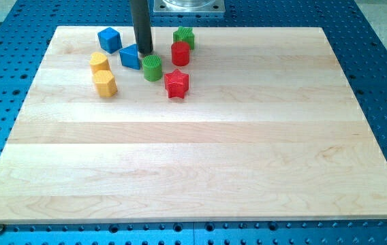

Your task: Slightly move the green star to the right

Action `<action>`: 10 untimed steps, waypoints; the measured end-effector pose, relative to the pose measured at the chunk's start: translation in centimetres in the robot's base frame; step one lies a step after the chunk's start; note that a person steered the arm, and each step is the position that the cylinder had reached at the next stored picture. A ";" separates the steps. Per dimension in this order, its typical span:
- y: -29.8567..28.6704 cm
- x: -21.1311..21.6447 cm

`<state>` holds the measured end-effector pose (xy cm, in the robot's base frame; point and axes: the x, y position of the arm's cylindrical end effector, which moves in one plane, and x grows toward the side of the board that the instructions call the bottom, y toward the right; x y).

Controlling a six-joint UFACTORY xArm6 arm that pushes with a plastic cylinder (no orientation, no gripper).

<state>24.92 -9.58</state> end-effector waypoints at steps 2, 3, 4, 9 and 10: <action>3.0 -3.7; 6.3 -3.9; 11.4 -4.4; 20.0 -2.9; 22.6 -0.4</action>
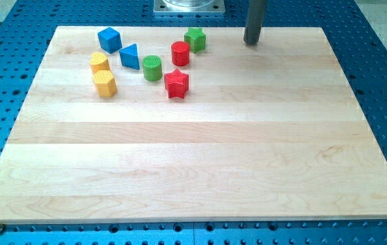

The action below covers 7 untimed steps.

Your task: Slightly move the green star to the right

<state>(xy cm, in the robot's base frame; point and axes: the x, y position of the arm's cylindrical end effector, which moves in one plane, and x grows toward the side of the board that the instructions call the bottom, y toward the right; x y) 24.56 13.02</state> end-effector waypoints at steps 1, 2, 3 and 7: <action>-3.4 -0.1; -6.6 -0.4; -9.9 -0.4; 3.7 -2.5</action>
<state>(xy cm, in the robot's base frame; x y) 22.03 16.70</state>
